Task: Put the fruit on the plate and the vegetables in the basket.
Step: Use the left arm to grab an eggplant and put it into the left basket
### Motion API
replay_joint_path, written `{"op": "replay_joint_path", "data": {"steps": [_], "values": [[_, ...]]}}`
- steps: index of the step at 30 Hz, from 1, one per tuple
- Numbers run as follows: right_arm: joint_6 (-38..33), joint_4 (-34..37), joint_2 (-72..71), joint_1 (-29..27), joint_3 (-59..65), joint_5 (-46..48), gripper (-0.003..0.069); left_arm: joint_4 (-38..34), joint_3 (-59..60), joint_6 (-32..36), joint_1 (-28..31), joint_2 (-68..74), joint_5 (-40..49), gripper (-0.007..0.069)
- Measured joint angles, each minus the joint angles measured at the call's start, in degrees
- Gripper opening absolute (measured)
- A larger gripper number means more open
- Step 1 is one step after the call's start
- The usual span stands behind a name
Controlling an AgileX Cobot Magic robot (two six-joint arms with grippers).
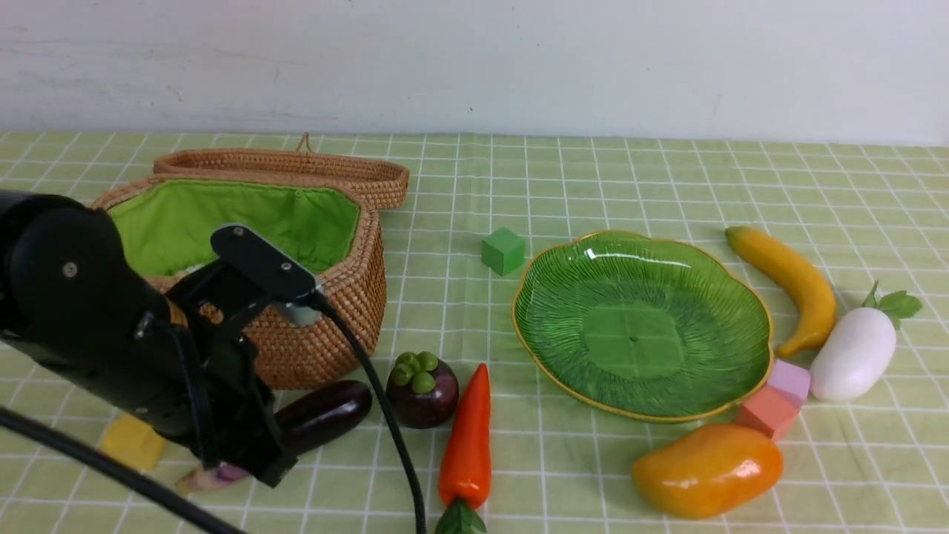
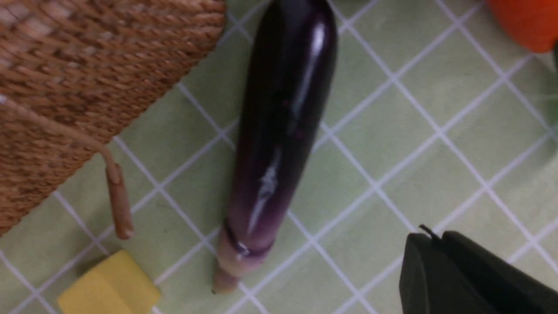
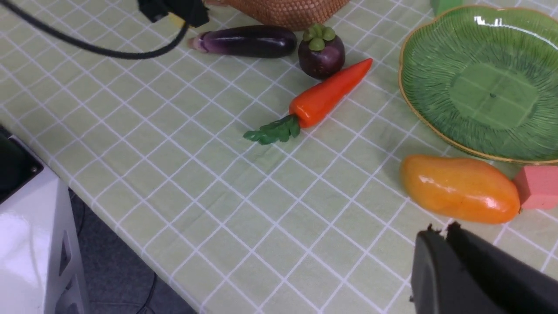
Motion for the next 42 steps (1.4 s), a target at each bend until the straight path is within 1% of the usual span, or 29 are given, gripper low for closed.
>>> {"op": "replay_joint_path", "data": {"steps": [2,3,4,5,7,8,11,13,17,19,29,32,36,42], "values": [[-0.15,0.0,0.0,1.01,0.0,-1.18,0.0038,0.16,0.0,1.75,0.48,1.79,-1.89,0.013],[-0.57,0.14,0.0,1.5,0.0,-2.3,0.004,0.15,0.0,3.01,0.54,2.76,-2.8,0.018],[-1.04,0.32,0.0,1.59,0.0,-2.98,0.004,0.15,0.0,3.71,0.54,3.39,-3.28,0.0206],[-1.89,0.83,0.0,1.83,0.0,-4.5,0.0041,0.15,0.0,5.09,0.54,4.14,-4.22,0.026],[-3.36,1.85,0.0,1.96,0.0,-6.95,0.0041,0.15,0.0,7.01,0.54,5.43,-5.67,0.0328],[-4.22,2.7,0.0,1.96,0.0,-9.13,0.0043,0.15,0.0,7.69,0.54,6.25,-6.78,0.0379],[-5.49,4.83,0.0,1.96,0.0,-12.4,0.0044,0.43,-0.02,8.41,0.54,7.94,-9.3,0.0447],[-6.16,5.91,0.0,1.96,0.0,-13.63,0.0045,1.35,-0.02,8.48,0.54,9.23,-11.16,0.0469],[-7.08,7.04,0.0,1.96,0.0,-13.89,0.0052,3.1,-0.02,7.76,0.54,12.04,-17.12,0.0482],[-7.08,7.04,0.0,1.96,0.0,-13.89,0.0054,3.47,-0.02,7.31,0.54,13.44,-18.55,0.0484],[-7.08,7.08,0.0,1.96,0.0,-13.89,0.0057,5.37,-0.02,7.06,0.54,19.25,-20.06,0.0485],[-7.15,7.15,0.0,1.96,0.0,-13.89,0.0061,5.69,-0.09,6.91,0.54,19.82,-20.3,0.0467],[-7.15,7.15,0.0,1.96,0.0,-13.89,0.0062,5.64,-0.11,6.91,0.54,19.9,-20.02,0.038],[-7.16,7.15,0.0,1.96,0.0,-13.89,0.0067,5.64,-0.33,6.91,0.54,19.95,-18.45,0.0379]]}}
